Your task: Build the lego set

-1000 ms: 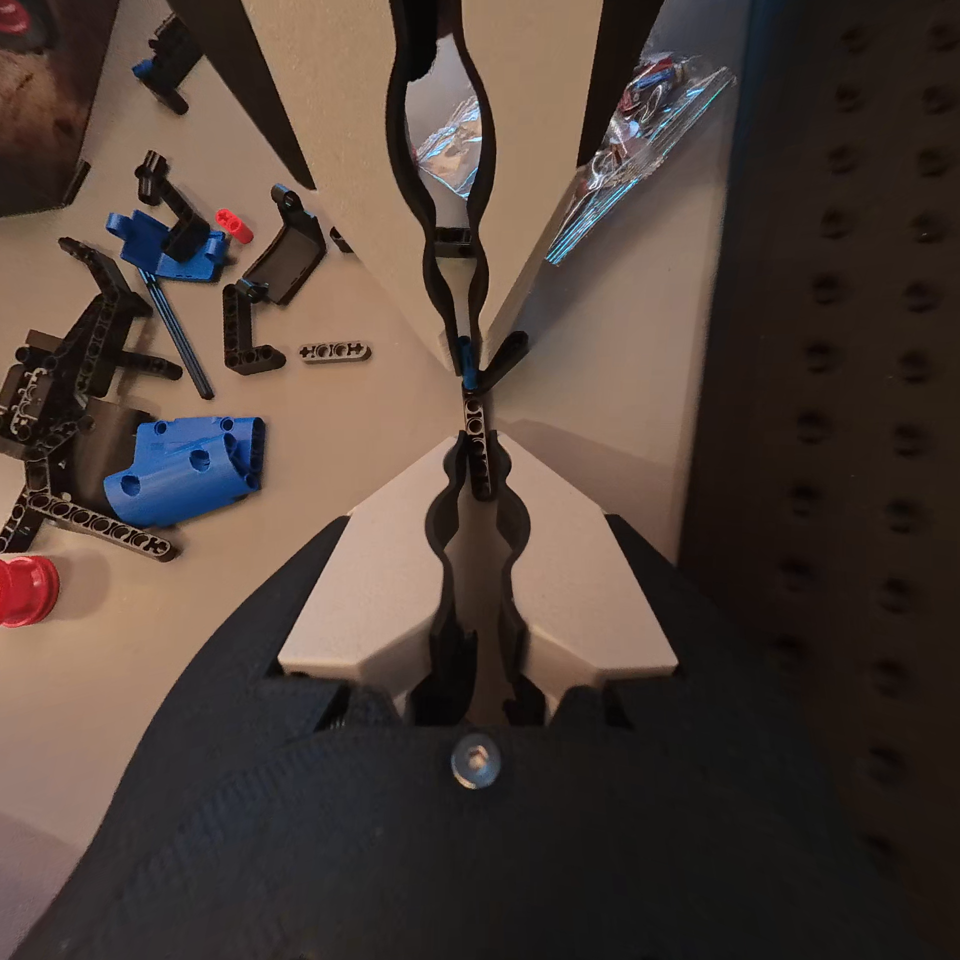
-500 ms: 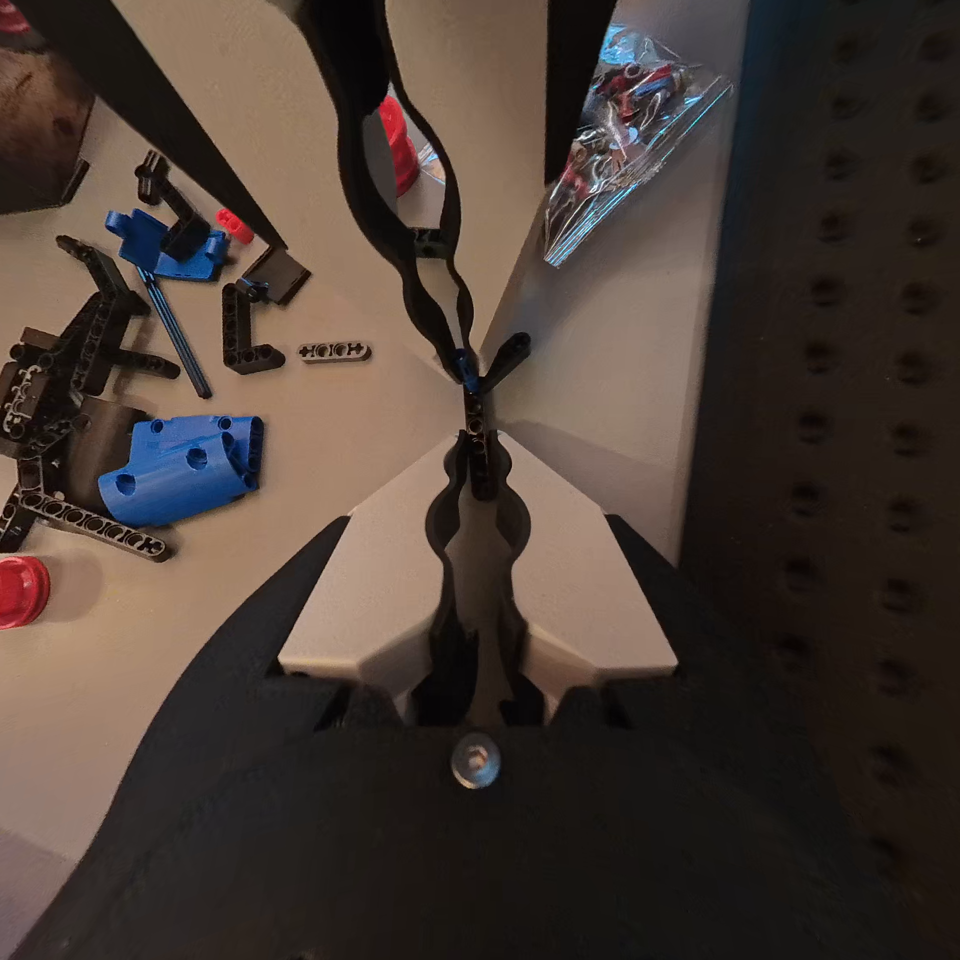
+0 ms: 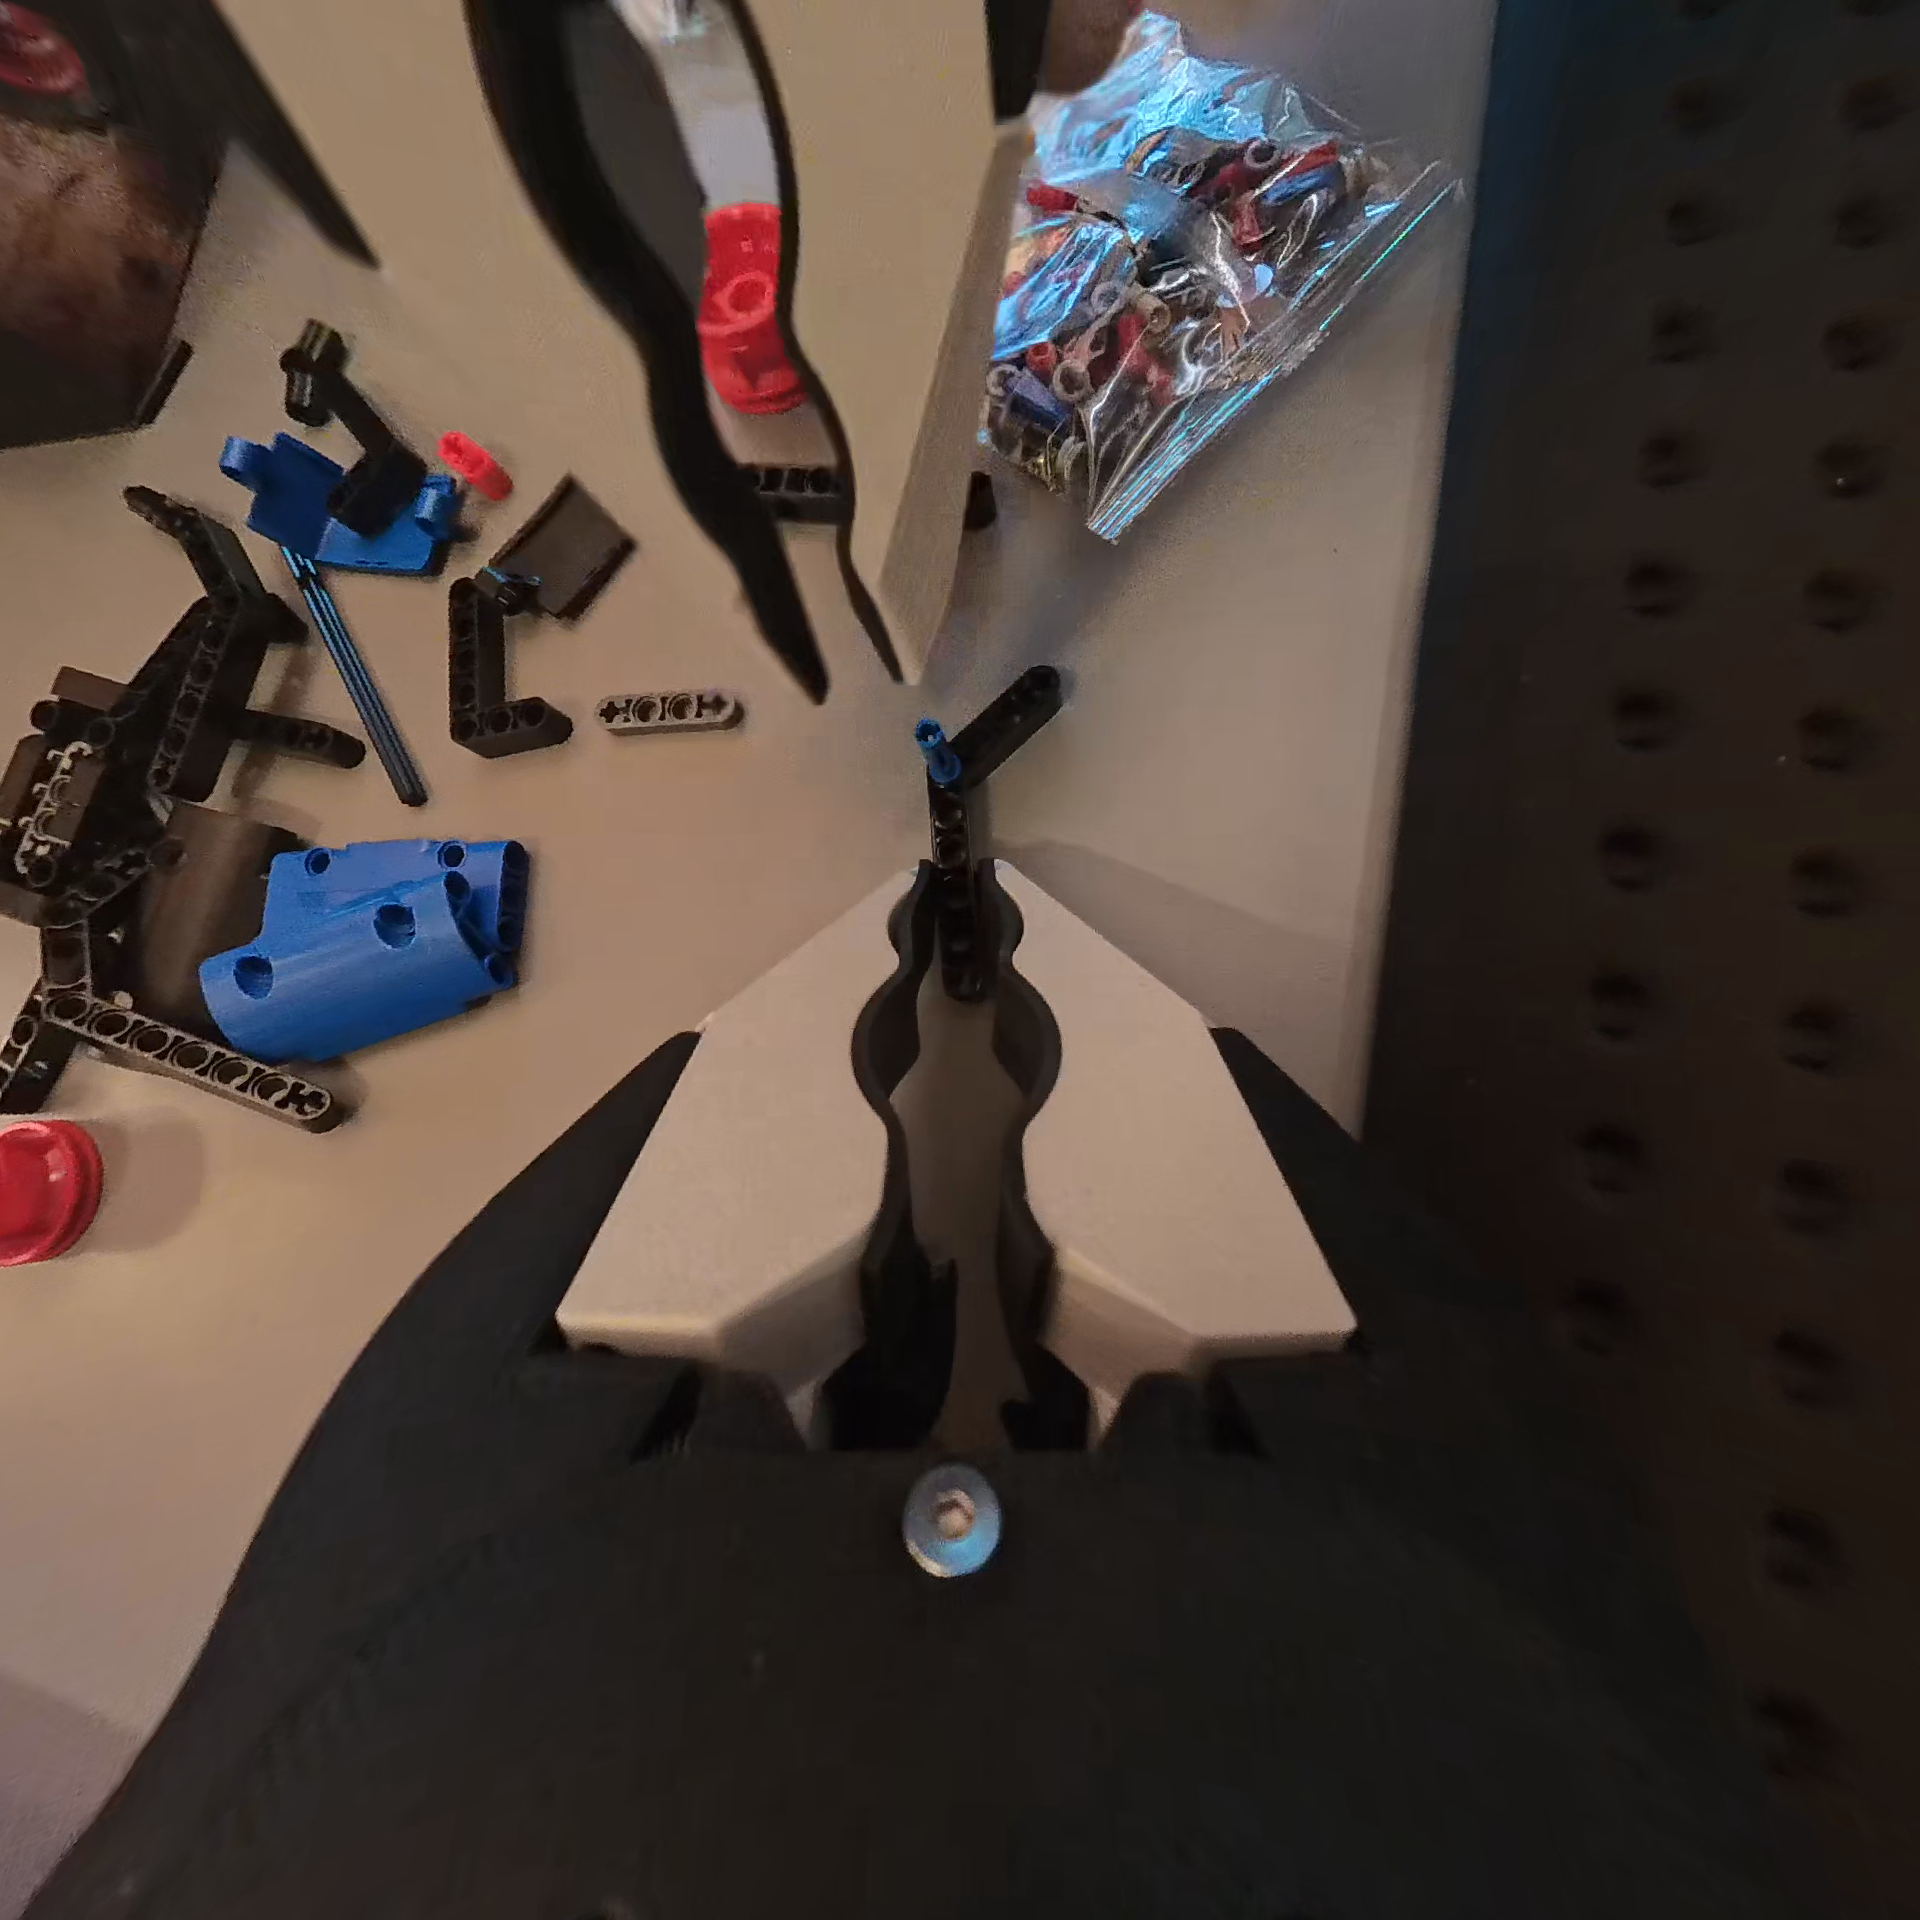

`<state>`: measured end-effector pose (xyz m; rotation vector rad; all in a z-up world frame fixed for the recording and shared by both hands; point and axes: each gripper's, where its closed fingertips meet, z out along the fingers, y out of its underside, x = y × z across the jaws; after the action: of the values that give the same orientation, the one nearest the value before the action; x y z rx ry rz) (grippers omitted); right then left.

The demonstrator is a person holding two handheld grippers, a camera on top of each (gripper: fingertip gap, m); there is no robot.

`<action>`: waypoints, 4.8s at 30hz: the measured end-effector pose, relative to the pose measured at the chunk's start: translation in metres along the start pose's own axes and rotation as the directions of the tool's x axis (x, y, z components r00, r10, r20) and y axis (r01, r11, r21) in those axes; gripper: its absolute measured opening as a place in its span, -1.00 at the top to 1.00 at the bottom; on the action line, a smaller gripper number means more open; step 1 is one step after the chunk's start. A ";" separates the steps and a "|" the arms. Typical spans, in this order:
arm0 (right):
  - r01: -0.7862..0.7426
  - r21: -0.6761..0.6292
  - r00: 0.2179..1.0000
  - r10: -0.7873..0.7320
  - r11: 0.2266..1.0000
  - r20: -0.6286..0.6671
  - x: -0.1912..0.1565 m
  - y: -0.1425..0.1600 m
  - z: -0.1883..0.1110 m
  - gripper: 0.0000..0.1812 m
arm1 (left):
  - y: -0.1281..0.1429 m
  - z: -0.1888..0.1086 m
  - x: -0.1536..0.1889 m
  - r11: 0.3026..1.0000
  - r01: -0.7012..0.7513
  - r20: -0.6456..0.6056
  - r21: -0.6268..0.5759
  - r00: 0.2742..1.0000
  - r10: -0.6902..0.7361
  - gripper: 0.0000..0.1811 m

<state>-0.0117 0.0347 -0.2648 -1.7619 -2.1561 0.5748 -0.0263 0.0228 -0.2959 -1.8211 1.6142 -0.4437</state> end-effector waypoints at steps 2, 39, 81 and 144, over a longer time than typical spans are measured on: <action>-0.003 0.014 1.000 0.003 1.000 -0.031 -0.002 0.001 0.001 1.00 | 0.000 0.000 0.000 1.000 0.004 -0.007 0.001 1.000 -0.004 0.94; -0.087 0.074 0.981 0.099 0.993 -0.168 0.007 0.008 -0.005 0.94 | 0.014 -0.012 -0.019 0.998 0.045 0.091 -0.044 0.995 -0.041 0.73; -0.172 0.533 0.923 0.325 0.828 -0.207 0.025 -0.034 -0.054 0.60 | 0.011 -0.085 -0.069 0.994 0.010 0.296 0.112 0.954 -0.043 0.55; 0.045 0.467 0.846 0.215 0.883 -0.488 0.018 -0.038 -0.061 0.68 | -0.081 -0.062 -0.044 0.911 -0.399 0.269 0.103 0.893 0.361 0.54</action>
<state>-0.0195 0.0529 -0.1935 -1.5223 -1.4199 0.4963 -0.0138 0.0523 -0.1894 -1.3385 1.6602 -0.1529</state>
